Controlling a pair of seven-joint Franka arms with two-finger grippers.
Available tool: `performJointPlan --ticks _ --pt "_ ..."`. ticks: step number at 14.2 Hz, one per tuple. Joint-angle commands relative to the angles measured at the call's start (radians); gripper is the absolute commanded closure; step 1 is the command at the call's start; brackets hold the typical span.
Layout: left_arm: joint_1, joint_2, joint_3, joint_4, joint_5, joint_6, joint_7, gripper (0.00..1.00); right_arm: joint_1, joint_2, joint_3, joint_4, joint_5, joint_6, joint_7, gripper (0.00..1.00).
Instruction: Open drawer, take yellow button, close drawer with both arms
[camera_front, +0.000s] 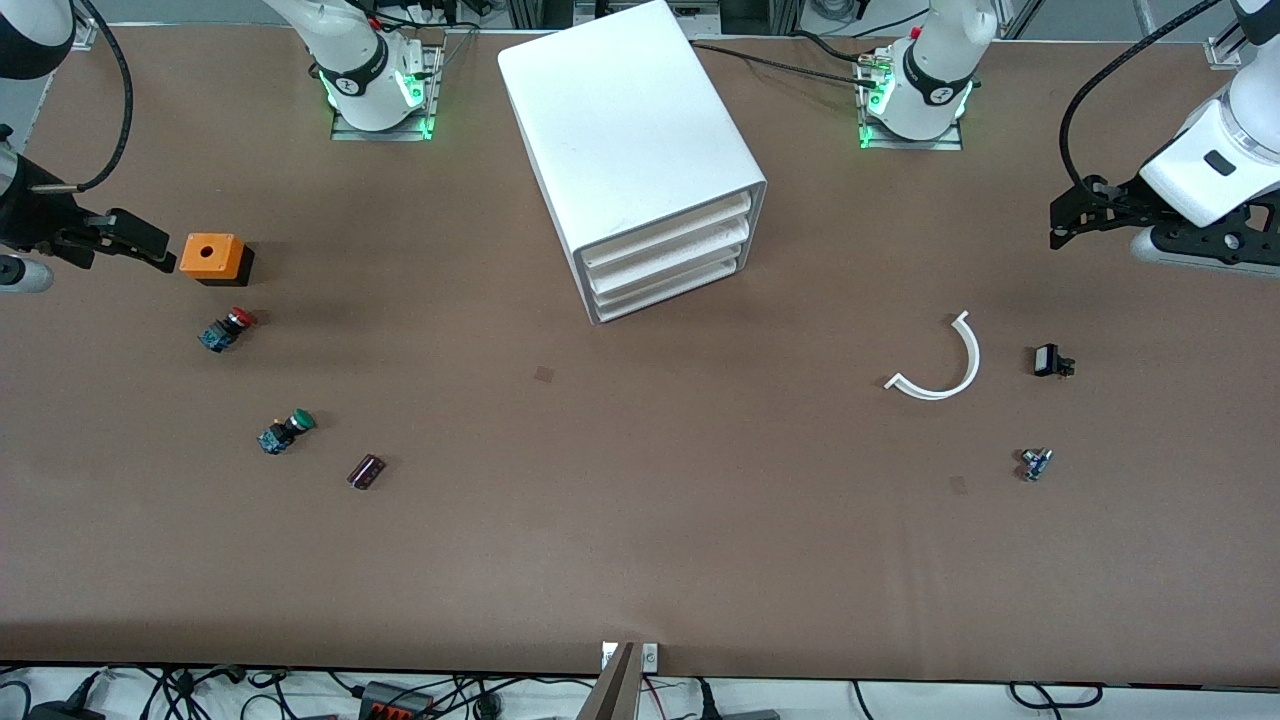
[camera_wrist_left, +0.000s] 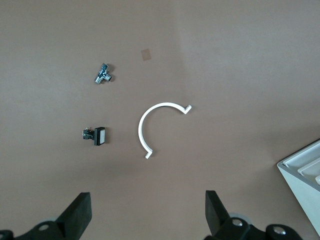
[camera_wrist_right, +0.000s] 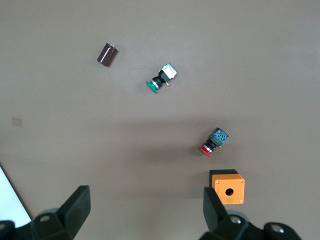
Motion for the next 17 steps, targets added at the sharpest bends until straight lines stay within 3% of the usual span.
performJointPlan --ticks 1,5,7,10,13,17 --pt "-0.001 0.016 0.003 0.033 -0.016 -0.024 0.017 0.0 -0.014 -0.007 0.013 -0.01 0.001 0.008 -0.015 0.0" --pt "-0.014 0.025 0.0 0.036 -0.017 -0.046 0.02 0.0 -0.014 -0.007 0.013 -0.009 0.001 0.011 -0.016 0.0" --pt "-0.017 0.066 -0.012 0.087 -0.036 -0.106 0.023 0.0 -0.013 -0.007 0.013 -0.009 0.001 0.013 -0.016 0.0" --pt "-0.002 0.14 -0.015 0.163 -0.196 -0.217 0.025 0.0 -0.013 -0.01 0.013 -0.009 0.001 0.011 -0.016 0.0" --pt "0.0 0.187 -0.009 0.168 -0.368 -0.335 0.026 0.0 -0.013 -0.01 0.013 -0.009 0.001 0.013 -0.016 0.0" --pt "-0.027 0.284 -0.053 0.159 -0.416 -0.387 0.035 0.0 -0.013 -0.008 0.013 -0.009 0.001 0.013 -0.016 0.0"
